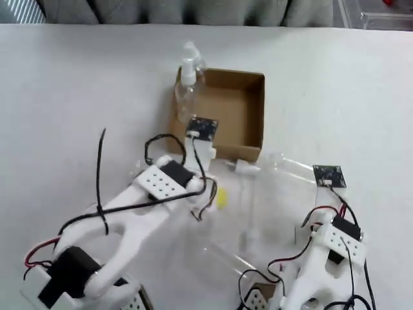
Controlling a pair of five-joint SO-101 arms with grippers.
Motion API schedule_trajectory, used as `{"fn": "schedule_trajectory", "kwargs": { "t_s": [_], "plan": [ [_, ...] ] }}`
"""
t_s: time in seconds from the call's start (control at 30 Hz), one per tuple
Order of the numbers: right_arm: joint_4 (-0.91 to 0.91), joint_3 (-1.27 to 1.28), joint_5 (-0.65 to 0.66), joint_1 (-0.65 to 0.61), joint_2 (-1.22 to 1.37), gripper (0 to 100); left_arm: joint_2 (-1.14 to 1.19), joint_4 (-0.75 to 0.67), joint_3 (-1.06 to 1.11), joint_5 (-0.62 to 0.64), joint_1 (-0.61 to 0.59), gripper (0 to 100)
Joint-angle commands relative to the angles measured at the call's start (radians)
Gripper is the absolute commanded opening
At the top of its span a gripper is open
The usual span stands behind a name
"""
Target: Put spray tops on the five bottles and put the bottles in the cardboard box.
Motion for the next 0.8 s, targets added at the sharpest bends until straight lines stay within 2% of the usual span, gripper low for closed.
{"fn": "schedule_trajectory", "kwargs": {
  "t_s": [0.0,0.17,0.23,0.43,0.53,0.7,0.77],
  "plan": [
    [-0.018,0.002,-0.008,-0.012,-0.002,1.7,-0.124,0.133,-0.055,-0.054,-0.013,28],
    [-0.018,0.002,-0.008,-0.015,-0.002,1.7,-0.351,0.209,-0.025,-0.058,-0.097,28],
    [-0.018,0.002,-0.008,-0.015,-0.002,1.7,-0.423,0.229,-0.006,-0.063,-0.18,28],
    [-0.018,0.003,-0.008,-0.015,-0.002,1.7,-0.473,0.319,0.006,-0.212,-0.449,28],
    [-0.018,0.003,-0.008,-0.015,-0.002,1.7,-0.472,0.298,0.044,-0.267,-0.515,28],
    [-0.018,0.003,-0.008,-0.016,-0.002,1.7,-0.472,0.149,0.175,-0.316,-0.524,27],
    [-0.018,0.003,-0.008,-0.016,-0.002,1.7,-0.472,0.112,0.206,-0.334,-0.541,24]
  ]
}}
